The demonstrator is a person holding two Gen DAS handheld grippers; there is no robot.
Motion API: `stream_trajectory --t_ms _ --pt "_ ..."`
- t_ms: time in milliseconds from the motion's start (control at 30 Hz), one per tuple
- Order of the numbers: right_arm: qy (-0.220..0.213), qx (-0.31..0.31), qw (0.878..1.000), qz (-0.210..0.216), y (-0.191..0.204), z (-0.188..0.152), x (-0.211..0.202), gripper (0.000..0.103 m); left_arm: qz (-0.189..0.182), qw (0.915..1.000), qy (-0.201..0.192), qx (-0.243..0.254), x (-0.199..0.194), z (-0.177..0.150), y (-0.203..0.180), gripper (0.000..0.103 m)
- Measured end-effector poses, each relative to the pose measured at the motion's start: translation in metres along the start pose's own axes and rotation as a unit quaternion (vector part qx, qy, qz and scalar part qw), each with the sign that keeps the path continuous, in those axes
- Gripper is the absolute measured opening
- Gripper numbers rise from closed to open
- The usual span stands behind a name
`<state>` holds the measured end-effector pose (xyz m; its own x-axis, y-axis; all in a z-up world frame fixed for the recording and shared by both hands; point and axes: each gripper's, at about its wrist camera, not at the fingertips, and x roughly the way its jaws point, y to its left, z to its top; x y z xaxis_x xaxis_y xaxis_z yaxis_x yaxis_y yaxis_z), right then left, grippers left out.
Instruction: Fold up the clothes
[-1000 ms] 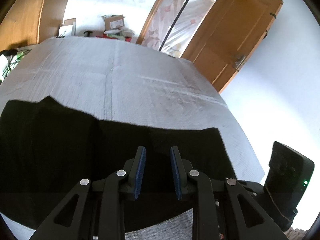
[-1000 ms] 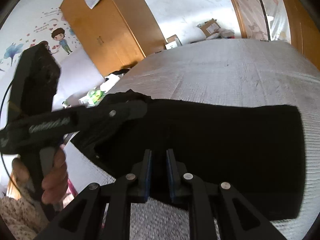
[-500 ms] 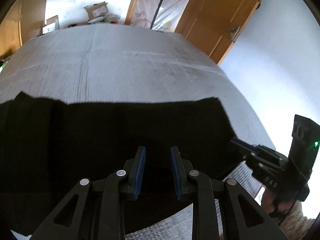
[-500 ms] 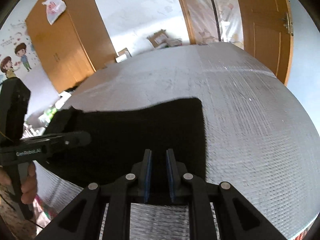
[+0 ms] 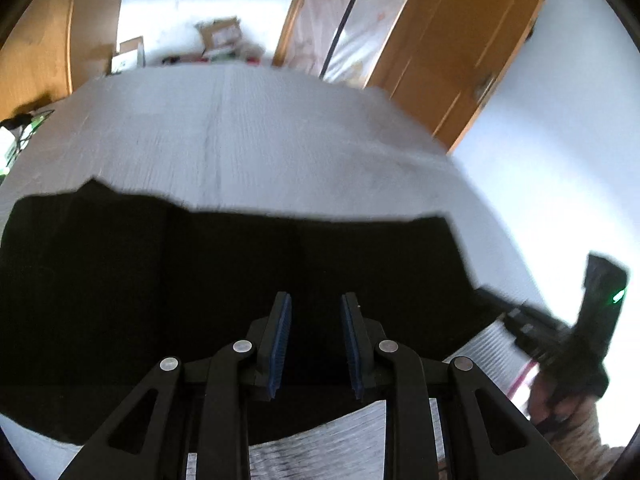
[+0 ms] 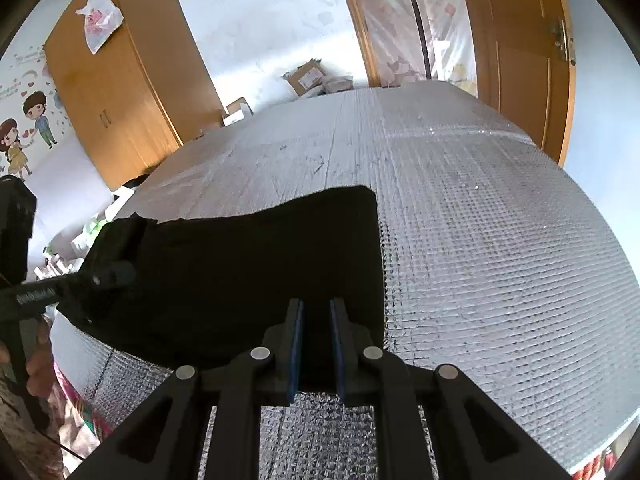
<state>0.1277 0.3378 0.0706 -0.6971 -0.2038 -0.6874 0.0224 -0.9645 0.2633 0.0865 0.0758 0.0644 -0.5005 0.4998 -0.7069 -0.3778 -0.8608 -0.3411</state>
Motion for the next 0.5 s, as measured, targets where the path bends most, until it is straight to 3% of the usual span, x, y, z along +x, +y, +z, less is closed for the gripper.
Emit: stream_trajectory --t_ms 67,233,400,500 --pt "-0.006 -0.002 1.0 0.005 0.001 0.002 -0.004 0.014 -0.015 0.9999 -0.006 0.006 0.002 0.005 -0.009 0.026" --pt "0.013 -0.022 1.0 0.013 0.012 -0.005 0.005 0.014 -0.021 0.9984 0.042 0.031 0.037 0.001 -0.027 0.026" --pt "0.021 -0.028 0.999 0.014 0.012 -0.012 0.007 0.014 -0.008 0.9972 0.07 0.025 0.046 -0.012 -0.016 0.026" --pt "0.022 -0.026 0.999 0.02 0.008 -0.015 0.004 0.014 -0.006 0.9977 0.067 0.011 0.04 -0.013 -0.006 0.026"
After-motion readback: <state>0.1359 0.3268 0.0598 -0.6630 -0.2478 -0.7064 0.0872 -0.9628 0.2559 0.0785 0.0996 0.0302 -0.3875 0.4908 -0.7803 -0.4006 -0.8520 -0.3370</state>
